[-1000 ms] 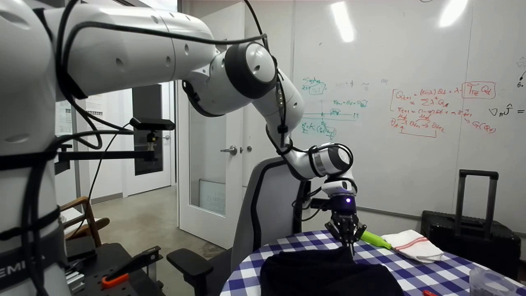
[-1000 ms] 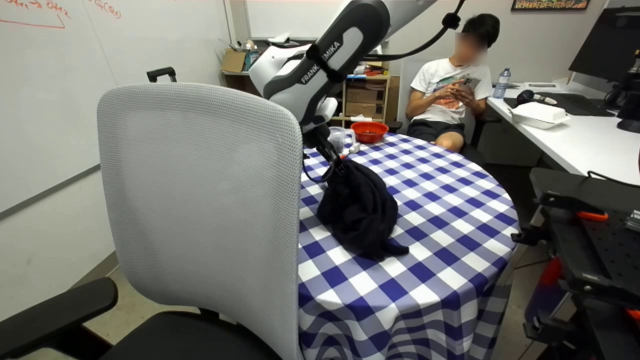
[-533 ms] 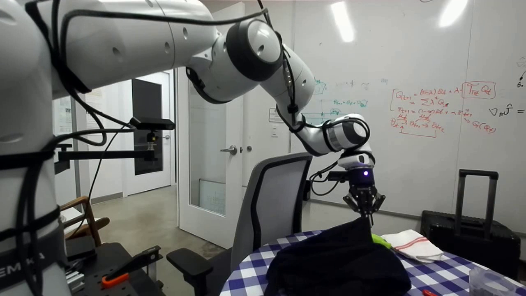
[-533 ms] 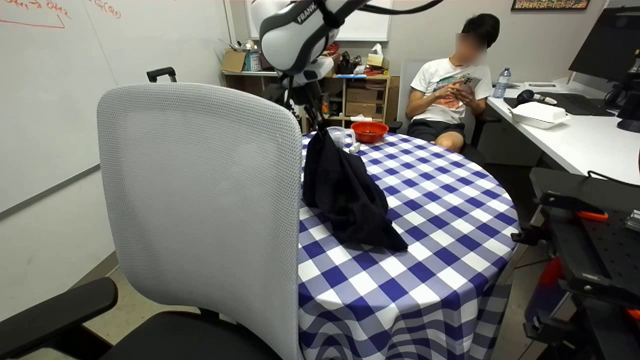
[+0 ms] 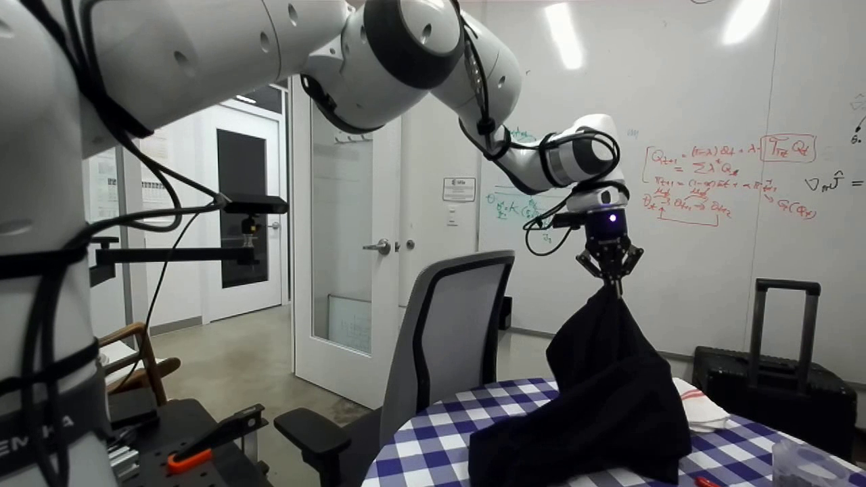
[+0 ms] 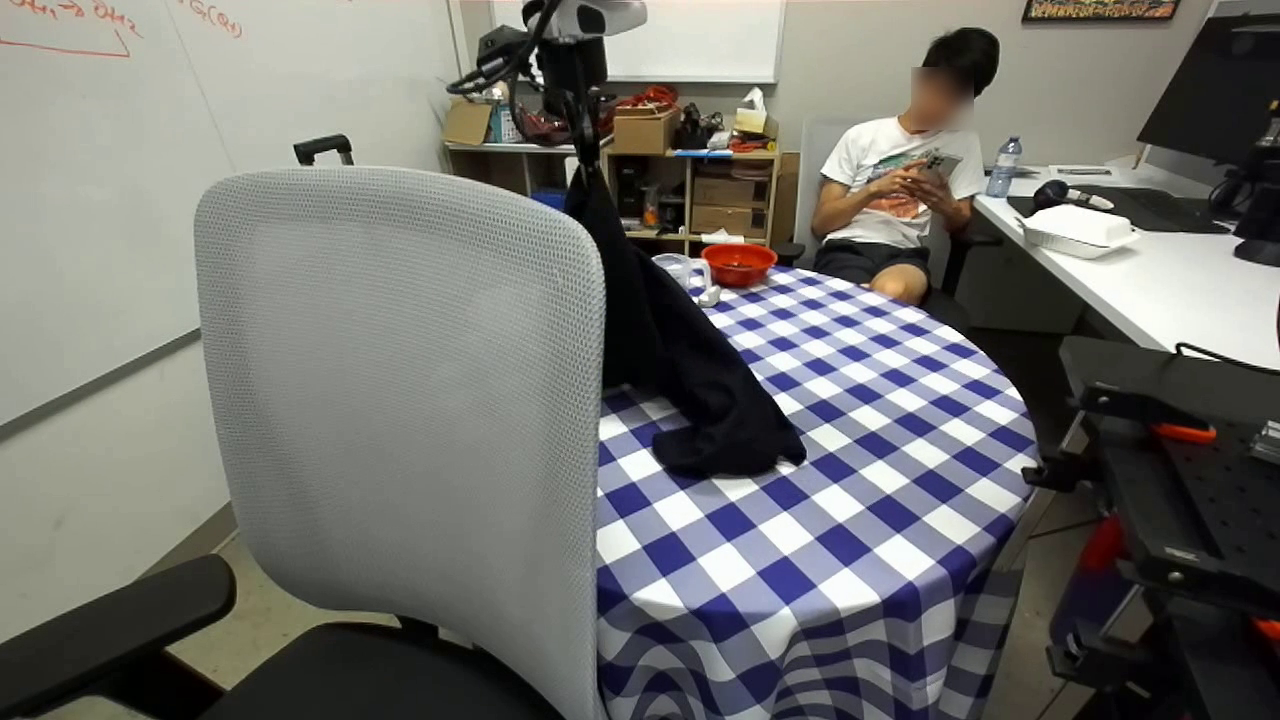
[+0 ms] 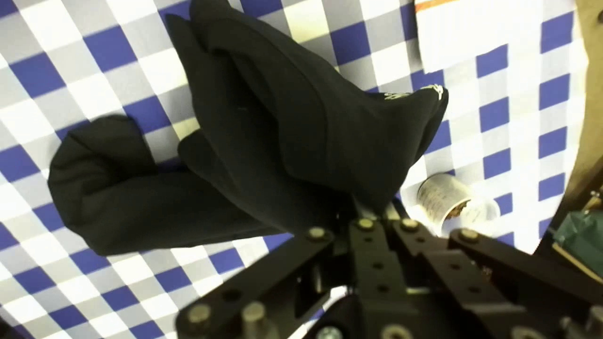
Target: Pick up the cloth from the table and put it on the chair
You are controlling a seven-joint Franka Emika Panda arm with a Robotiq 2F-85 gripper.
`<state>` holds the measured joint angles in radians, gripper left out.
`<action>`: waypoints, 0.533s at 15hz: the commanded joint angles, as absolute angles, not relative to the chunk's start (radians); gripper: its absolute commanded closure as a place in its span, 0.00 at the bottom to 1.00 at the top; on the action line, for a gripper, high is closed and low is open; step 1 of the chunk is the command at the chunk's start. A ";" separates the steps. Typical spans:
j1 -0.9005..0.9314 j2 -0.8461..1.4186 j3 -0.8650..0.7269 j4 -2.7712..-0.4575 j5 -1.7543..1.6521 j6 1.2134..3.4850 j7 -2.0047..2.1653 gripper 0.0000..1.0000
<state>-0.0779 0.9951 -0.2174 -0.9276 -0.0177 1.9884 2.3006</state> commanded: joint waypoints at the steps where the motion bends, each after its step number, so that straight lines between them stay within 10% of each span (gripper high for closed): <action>1: -0.111 0.908 -0.158 -0.938 0.061 2.038 2.255 0.99; 8: -0.127 0.764 -0.137 -0.915 0.086 2.070 2.261 0.99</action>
<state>-0.1118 0.8227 -0.1541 -0.9210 0.0575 2.0658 2.2780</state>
